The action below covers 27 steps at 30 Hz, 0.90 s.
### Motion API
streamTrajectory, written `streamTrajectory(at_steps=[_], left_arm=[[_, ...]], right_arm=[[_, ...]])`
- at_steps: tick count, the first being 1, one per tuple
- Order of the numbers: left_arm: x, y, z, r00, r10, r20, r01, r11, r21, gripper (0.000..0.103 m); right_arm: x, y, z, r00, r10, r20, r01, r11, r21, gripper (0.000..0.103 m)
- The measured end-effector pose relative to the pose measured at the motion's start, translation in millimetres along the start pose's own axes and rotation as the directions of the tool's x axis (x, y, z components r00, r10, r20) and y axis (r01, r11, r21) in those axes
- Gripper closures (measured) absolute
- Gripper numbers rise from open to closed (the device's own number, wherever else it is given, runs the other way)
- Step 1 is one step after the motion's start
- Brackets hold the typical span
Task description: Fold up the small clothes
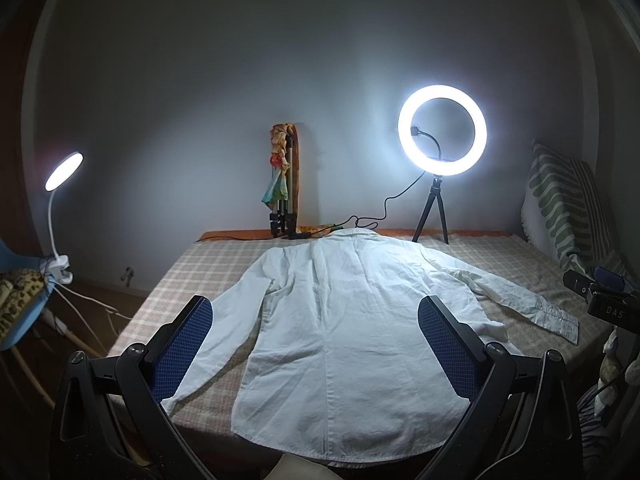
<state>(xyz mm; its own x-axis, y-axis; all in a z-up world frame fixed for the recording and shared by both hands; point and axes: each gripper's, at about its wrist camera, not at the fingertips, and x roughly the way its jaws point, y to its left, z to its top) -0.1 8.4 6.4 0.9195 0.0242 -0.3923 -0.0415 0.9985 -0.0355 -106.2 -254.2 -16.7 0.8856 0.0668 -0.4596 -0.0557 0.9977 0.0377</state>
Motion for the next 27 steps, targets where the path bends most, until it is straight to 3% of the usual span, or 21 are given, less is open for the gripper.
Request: streamTrajectory(at_steps=[27], left_arm=[[-0.3,-3.0,1.4,1.0,-0.003,-0.004,0.003,1.0,0.007,0.001]], right_arm=[[1.5,0.1,-0.8,1.0,0.004,-0.002,-0.004,1.0,0.004,0.0]])
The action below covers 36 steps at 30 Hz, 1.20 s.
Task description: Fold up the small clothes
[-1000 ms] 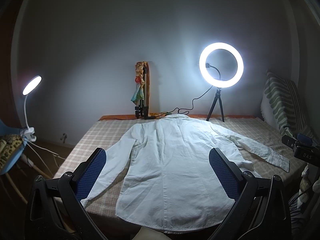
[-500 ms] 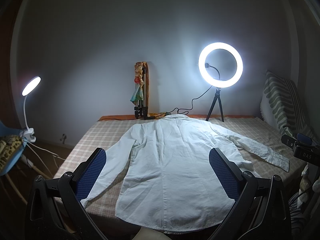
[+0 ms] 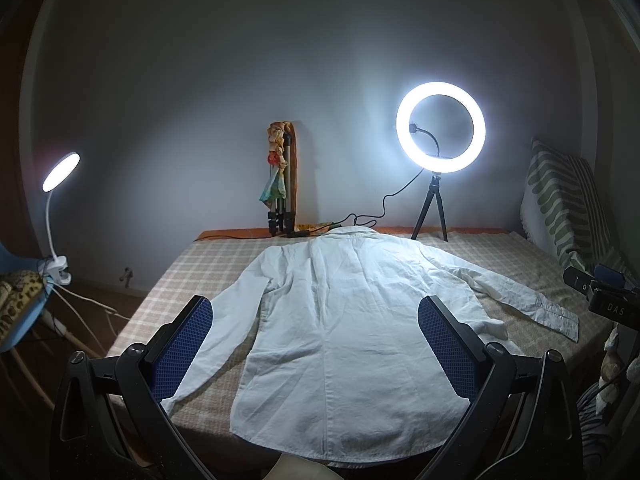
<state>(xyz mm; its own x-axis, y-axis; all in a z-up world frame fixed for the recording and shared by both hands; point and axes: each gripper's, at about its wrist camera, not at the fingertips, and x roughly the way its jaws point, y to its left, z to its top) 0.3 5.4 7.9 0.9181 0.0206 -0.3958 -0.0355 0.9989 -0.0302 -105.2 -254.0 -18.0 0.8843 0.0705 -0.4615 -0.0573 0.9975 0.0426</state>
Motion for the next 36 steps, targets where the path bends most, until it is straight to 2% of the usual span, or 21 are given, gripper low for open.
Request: streamTrajectory(at_steps=[17,23,28,31,36], left_arm=[[16,6,-4,1.0,0.009,-0.027,-0.009,1.0,0.001,0.001],[25,17,-7,0.999,0.005,-0.048,-0.005,1.0,0.01,0.001],[33,43,-12,0.997,0.017,-0.071,-0.016,1.0,0.019,0.001],[42,71,-16,0.994,0.053,-0.098,-0.051,0.998,0.021,0.002],[60,130,-26,0.98,0.069,-0.186,-0.081,0.995,-0.054,0.014]], right_arm=[[6,5,0,1.0,0.006,-0.004,-0.006,1.0,0.002,0.0],[17,9,6,0.998,0.049,-0.033,-0.049,0.999,0.01,0.0],[26,22,17,0.996,0.086,-0.038,-0.086,0.996,-0.008,0.0],[35,29,26,0.99,0.128,-0.05,-0.129,0.992,-0.012,0.0],[56,54,45,0.985,0.159,-0.066,-0.163,0.984,-0.071,0.0]])
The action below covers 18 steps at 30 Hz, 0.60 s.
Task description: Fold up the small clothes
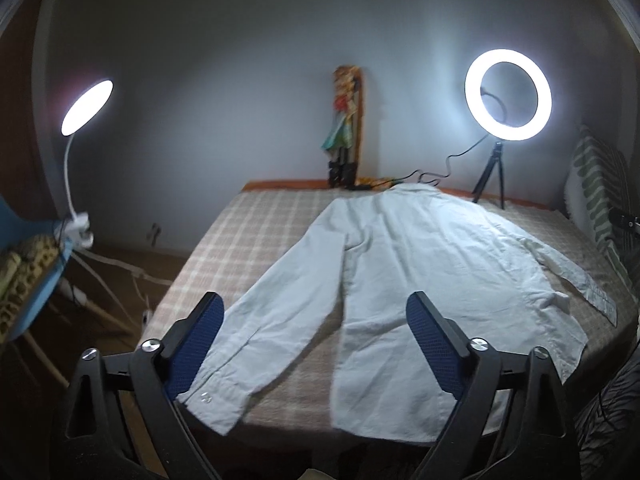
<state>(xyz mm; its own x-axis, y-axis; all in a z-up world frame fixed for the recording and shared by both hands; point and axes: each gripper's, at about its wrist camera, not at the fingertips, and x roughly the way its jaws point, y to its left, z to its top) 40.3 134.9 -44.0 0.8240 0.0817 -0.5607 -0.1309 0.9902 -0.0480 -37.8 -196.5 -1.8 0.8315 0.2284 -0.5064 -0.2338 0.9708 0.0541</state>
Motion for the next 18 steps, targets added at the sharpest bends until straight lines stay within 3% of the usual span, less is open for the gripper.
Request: streamTrajectory(at_steps=[8,13,18], left_arm=[[42,89,-20,0.987,0.058,-0.15,-0.078,0.988,-0.131,0.029],[61,132,-34,0.976,0.02,-0.215,-0.073,0.968,-0.239,0.029],[74,157,-50,0.966,0.015,-0.259,-0.092,0.954,-0.287,0.033]], right_arm=[[38,50,32,0.993,0.108,0.041,-0.104,0.99,-0.099,0.0],[73,77,50,0.973,0.233,-0.004,-0.232,0.969,-0.079,0.0],[119,110,57,0.946,0.307,-0.103,-0.314,0.948,-0.061,0.0]])
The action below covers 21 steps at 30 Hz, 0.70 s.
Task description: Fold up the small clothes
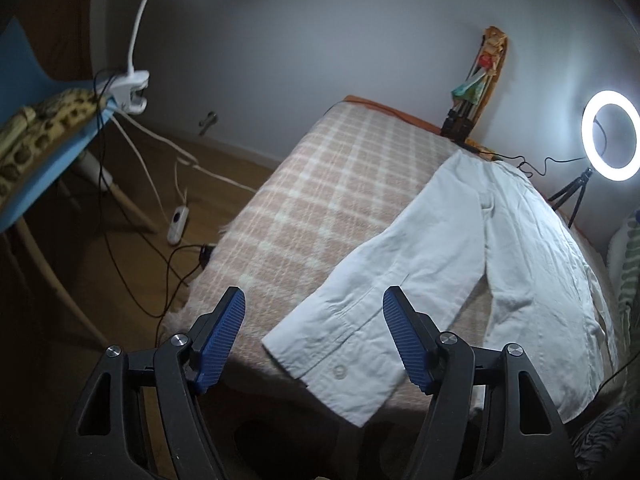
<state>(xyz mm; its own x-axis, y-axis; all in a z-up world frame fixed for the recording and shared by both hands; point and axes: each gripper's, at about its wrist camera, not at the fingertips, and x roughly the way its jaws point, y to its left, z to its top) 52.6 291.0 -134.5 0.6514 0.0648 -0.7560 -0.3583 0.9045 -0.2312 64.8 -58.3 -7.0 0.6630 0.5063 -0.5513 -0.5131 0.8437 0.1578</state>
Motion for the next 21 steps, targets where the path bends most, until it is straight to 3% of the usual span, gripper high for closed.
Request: streamTrajectory(at_steps=[8,15,21], left_arm=[[32,19,-11,0.994,-0.049,-0.099,0.046,0.998,-0.035,0.045],[45,21,-13,0.988,-0.072,-0.136,0.067,0.997,-0.037,0.053],[55,24,-15,0.982,-0.092,-0.163,0.083,0.995,-0.057,0.055]], right_arm=[[92,28,10,0.975,0.123,-0.186,-0.124,0.992,0.003,0.008],[156,40,6,0.938,0.155,-0.309,-0.148,0.988,0.047,0.022],[189,53,4,0.922,0.149,-0.358,-0.149,0.988,0.028,0.026]])
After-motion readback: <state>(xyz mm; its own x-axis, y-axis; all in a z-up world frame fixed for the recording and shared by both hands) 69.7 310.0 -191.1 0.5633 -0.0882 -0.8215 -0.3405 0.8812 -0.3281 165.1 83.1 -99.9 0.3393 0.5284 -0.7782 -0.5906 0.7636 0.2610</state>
